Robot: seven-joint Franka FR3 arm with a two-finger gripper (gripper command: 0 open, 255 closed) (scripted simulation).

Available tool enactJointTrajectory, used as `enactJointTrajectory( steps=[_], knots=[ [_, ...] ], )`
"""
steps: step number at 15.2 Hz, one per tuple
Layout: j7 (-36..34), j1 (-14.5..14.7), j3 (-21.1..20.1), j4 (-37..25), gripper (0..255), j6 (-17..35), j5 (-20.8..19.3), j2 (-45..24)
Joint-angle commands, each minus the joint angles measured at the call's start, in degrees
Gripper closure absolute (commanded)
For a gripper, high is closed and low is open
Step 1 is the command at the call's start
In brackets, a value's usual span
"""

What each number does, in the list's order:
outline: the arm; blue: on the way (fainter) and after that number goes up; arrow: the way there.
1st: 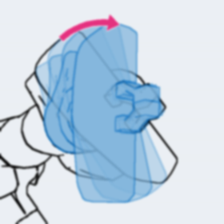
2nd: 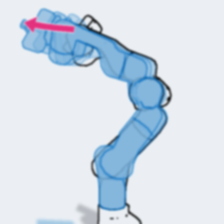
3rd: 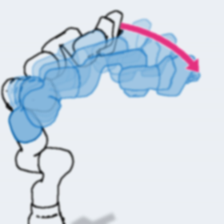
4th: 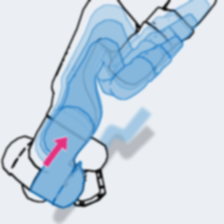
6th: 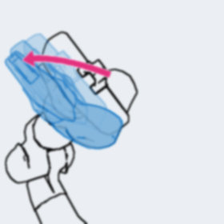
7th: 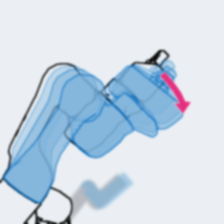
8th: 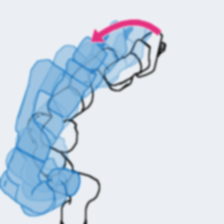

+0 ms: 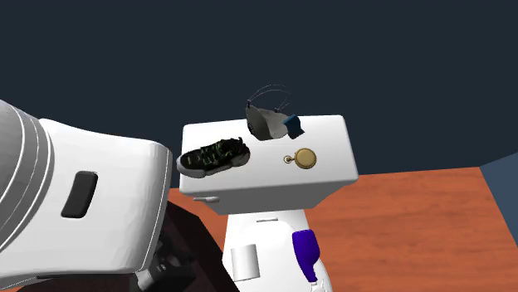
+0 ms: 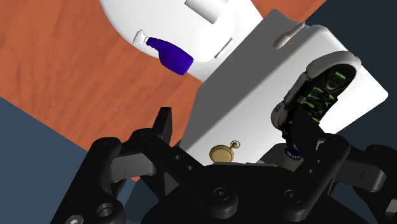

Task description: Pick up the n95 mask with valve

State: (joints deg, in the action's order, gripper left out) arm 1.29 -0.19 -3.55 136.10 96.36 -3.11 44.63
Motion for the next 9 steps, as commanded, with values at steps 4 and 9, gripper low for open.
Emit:
enactJointTrajectory(
  steps=[4,9],
  knots=[
    [0.59,1.00,-0.09,0.67,0,5.89,1.21,-4.40],
    [1.91,2.71,-0.38,0.26,0,15.18,3.26,-12.72]
  ],
)
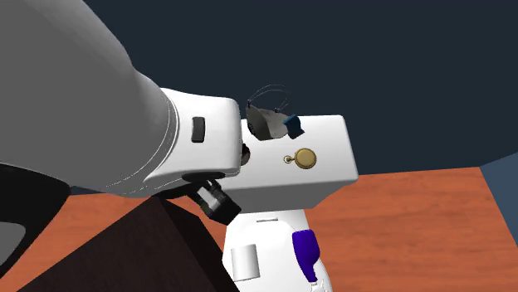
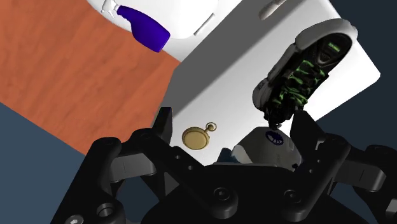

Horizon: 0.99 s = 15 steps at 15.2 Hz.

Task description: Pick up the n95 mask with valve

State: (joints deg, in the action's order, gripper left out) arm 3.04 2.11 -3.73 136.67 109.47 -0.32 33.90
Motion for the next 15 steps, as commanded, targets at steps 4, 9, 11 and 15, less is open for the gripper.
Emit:
enactJointTrajectory(
  steps=[4,9,11,15],
  knots=[
    [1.50,1.81,-0.55,-2.00,0,8.80,2.16,-9.26],
    [3.52,3.52,-1.17,-5.75,0,16.00,4.34,-18.80],
    [4.41,4.18,-1.48,-7.73,0,18.46,5.21,-22.67],
    [6.26,5.39,-2.25,-12.49,0,22.62,6.90,-30.44]
  ],
)
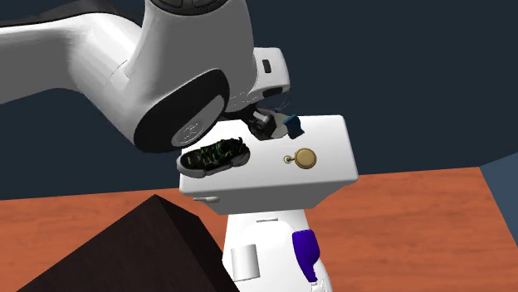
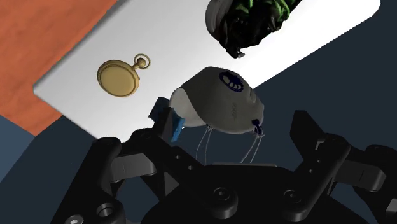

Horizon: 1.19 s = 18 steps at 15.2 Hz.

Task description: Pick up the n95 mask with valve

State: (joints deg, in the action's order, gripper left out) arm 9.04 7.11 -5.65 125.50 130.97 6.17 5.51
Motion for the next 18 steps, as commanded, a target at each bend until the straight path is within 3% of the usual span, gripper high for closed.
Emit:
enactJointTrajectory(
  steps=[1,9,18],
  knots=[
    [0.73,0.68,-0.56,-2.67,0,1.99,0.80,-4.00],
    [3.86,2.54,-2.62,-14.69,0,6.49,2.94,-18.40],
    [4.65,2.63,-2.72,-12.45,0,11.58,3.25,-21.29]
  ],
)
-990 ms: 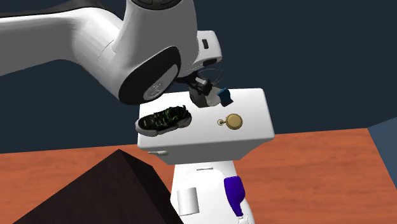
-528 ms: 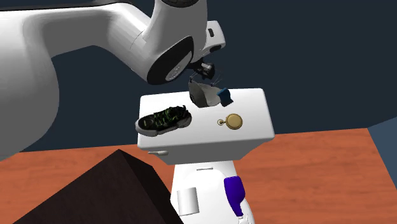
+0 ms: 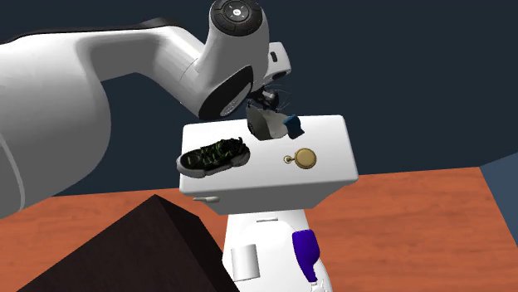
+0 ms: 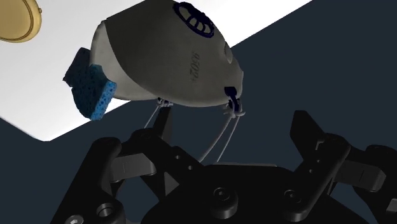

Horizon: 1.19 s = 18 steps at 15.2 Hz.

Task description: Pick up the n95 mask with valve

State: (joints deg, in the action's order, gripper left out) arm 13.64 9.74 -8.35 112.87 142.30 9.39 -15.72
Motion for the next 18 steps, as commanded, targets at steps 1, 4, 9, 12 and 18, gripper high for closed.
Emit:
enactJointTrajectory(
  steps=[1,4,9,12,18],
  knots=[
    [-0.01,0.03,0.00,-0.07,255,0.21,-0.02,-0.24],
    [0.00,0.02,0.01,-0.12,255,0.18,-0.03,-0.26],
    [0.01,0.02,0.01,-0.07,255,0.22,-0.02,-0.26],
    [-0.16,-0.03,0.02,-0.33,255,-1.06,-0.05,0.77],
    [-0.78,-0.10,0.09,-2.20,255,-5.12,-0.29,2.98]
  ],
)
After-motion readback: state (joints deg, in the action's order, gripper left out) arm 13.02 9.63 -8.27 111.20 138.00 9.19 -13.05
